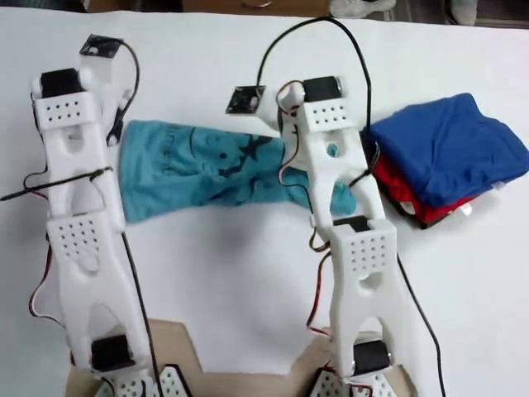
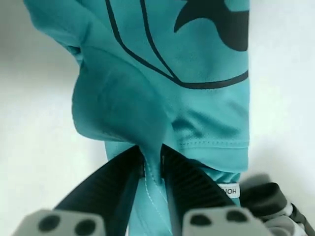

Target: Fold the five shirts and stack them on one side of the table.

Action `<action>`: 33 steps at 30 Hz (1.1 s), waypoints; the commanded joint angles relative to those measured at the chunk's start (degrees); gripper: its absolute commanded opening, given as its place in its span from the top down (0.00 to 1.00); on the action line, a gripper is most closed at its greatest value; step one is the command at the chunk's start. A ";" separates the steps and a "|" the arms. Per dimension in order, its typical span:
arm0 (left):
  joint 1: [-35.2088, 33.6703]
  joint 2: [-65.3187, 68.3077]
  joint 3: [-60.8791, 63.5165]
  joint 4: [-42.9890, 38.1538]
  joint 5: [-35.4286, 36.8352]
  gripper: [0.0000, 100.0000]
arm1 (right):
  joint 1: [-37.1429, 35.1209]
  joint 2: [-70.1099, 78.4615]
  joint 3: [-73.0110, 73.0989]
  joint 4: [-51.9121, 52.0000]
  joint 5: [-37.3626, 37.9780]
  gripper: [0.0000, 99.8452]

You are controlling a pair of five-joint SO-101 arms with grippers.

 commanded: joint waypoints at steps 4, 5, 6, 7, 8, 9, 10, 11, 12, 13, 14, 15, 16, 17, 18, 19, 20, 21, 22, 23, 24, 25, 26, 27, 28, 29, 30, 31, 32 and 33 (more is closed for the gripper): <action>2.90 -15.12 21.05 0.79 1.05 0.98 | 0.22 -0.84 -0.97 1.01 -0.44 0.95; 3.69 -18.37 25.19 0.18 0.97 0.98 | 0.22 -0.75 -0.97 1.01 -0.44 0.95; 4.31 -21.54 29.32 -1.32 0.88 0.98 | 0.22 -0.75 -0.97 1.01 -0.44 0.95; 4.66 -24.53 33.54 -3.96 0.88 0.98 | 0.13 -0.75 -0.97 0.92 -0.44 0.95; 4.75 -27.25 38.37 -6.86 0.79 0.98 | 0.13 -0.75 -0.97 0.92 -0.44 0.95; 4.84 -29.89 43.56 -9.85 0.70 0.98 | 0.13 -0.75 -0.97 0.92 -0.44 0.95; 5.01 -32.53 49.36 -12.84 0.70 0.98 | 0.13 -0.75 -1.05 0.92 -0.44 0.95; 5.45 -34.90 55.16 -16.09 0.62 0.98 | 0.13 -0.75 -1.05 0.92 -0.44 0.95; 5.80 -37.19 60.79 -19.69 0.00 0.98 | 0.13 -0.75 -1.05 0.92 -0.44 0.95; 6.15 -39.38 66.07 -22.95 -0.88 0.98 | 0.13 -0.84 -1.05 0.92 -0.44 0.95; 6.77 -41.58 70.64 -25.76 -1.58 0.98 | 0.22 -0.84 -1.05 0.92 -0.44 0.95; 7.38 -43.60 74.59 -27.87 -2.37 0.98 | 0.22 -0.92 -1.05 0.92 -0.44 0.95; 8.09 -45.19 77.85 -29.45 -4.04 0.98 | 0.22 -1.01 -1.05 0.92 -0.44 0.95; 8.70 -46.42 80.92 -30.95 -5.98 0.98 | 0.22 -1.01 -1.05 0.92 -0.44 0.95; 8.88 -47.03 83.38 -32.62 -7.12 0.98 | 0.22 -1.01 -1.05 0.92 -0.44 0.95; 8.88 -47.12 85.41 -34.46 -7.65 0.98 | 0.22 -0.92 -1.05 0.92 -0.44 0.95; 8.79 -47.12 87.08 -36.48 -8.09 0.98 | 0.22 -1.01 -0.88 0.92 -0.44 0.95; 8.35 -47.03 88.57 -38.68 -8.18 0.98 | 0.22 -1.19 -0.79 0.92 -0.44 0.95; 8.09 -47.03 89.54 -40.62 -8.18 0.98 | 0.22 -1.19 -0.70 1.01 -0.44 0.95; 8.00 -47.03 90.15 -42.20 -8.35 0.98 | 0.22 -1.27 -0.70 1.01 -0.44 0.95; 7.91 -47.03 90.51 -43.52 -9.23 0.98 | 0.22 -1.27 -0.70 1.01 -0.44 0.95; 7.91 -47.03 90.95 -44.84 -10.73 0.98 | 0.22 -1.27 -0.70 1.01 -0.44 0.95; 7.91 -47.03 91.12 -45.98 -12.31 0.98 | 0.22 -1.27 -0.70 1.01 -0.44 0.95; 7.65 -47.03 91.65 -47.38 -13.63 0.98 | 0.22 -1.27 -0.70 1.01 -0.44 0.95; 7.03 -47.03 91.74 -48.53 -14.51 0.98 | 0.22 -1.27 -0.70 1.01 -0.44 0.95; 6.33 -47.03 91.65 -49.41 -15.30 0.98 | 0.22 -1.27 -0.88 1.01 -0.44 0.95; 5.63 -47.03 91.65 -50.11 -15.82 0.98 | 0.22 -1.27 -0.97 1.01 -0.44 0.95; 5.10 -47.03 91.65 -50.37 -15.91 0.98 | 0.22 -1.27 -0.97 1.01 -0.26 0.95; 4.84 -47.03 92.00 -50.46 -16.00 0.98 | 0.22 -1.27 -1.05 1.01 -0.18 0.95; 4.66 -46.95 92.26 -50.29 -16.18 0.98 | 0.22 -1.27 -1.05 1.01 -0.09 0.95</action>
